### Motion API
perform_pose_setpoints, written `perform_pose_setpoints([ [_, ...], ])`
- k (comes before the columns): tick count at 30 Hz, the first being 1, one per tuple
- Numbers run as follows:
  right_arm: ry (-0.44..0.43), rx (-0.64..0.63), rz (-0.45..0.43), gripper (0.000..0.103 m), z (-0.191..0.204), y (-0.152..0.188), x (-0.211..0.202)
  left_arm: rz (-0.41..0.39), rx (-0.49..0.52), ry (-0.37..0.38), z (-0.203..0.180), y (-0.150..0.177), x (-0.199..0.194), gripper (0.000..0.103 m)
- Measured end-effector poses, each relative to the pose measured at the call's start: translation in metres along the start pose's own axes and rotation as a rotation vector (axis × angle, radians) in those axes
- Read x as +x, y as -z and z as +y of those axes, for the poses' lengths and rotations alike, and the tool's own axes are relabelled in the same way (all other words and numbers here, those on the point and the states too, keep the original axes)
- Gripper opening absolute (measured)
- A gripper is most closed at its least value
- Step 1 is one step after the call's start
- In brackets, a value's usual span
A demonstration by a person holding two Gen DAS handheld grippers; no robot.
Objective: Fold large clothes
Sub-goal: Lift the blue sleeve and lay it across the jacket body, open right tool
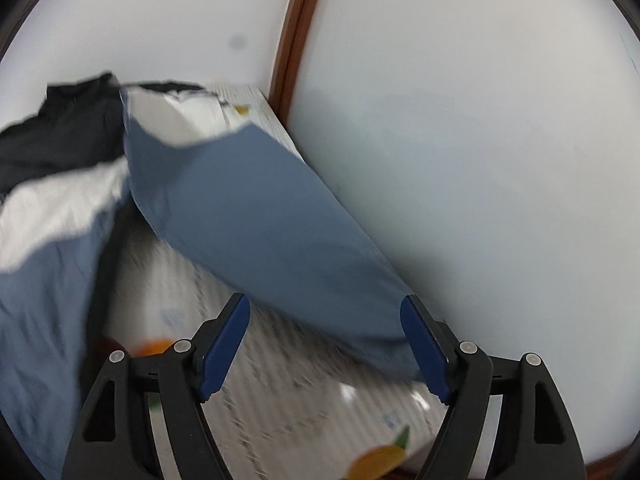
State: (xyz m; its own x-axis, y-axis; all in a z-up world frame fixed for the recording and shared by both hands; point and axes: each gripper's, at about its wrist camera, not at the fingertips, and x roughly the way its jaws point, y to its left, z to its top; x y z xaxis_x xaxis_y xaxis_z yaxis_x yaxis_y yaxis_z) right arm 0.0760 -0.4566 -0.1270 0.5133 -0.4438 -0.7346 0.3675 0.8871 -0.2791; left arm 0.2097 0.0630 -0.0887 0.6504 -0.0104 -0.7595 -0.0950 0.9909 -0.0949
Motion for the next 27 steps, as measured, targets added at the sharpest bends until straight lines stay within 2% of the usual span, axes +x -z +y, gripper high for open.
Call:
perform_pose_setpoints([
  [6,0.009,-0.047,-0.003,0.075,0.004,0.018,0.020,0.022,0.023,-0.040,-0.001,0.009,0.002,0.078],
  [9,0.014,-0.047,0.011,0.063,0.004,0.018,0.035,0.031,0.030,-0.074,0.003,0.014,0.002,0.078],
  [12,0.011,-0.021,0.009,0.040,0.003,0.016,0.040,0.043,0.017,-0.097,0.013,0.017,0.003,0.078],
  [14,0.007,-0.002,0.001,0.006,0.000,0.013,0.039,0.048,0.009,-0.108,0.020,0.020,0.003,0.078],
  [21,-0.001,0.088,-0.165,0.003,-0.012,-0.031,-0.014,0.051,-0.016,-0.122,0.040,0.028,0.004,0.078],
  [27,-0.075,0.085,-0.288,0.003,0.021,-0.088,-0.065,0.064,-0.058,-0.111,0.062,0.036,0.009,0.078],
])
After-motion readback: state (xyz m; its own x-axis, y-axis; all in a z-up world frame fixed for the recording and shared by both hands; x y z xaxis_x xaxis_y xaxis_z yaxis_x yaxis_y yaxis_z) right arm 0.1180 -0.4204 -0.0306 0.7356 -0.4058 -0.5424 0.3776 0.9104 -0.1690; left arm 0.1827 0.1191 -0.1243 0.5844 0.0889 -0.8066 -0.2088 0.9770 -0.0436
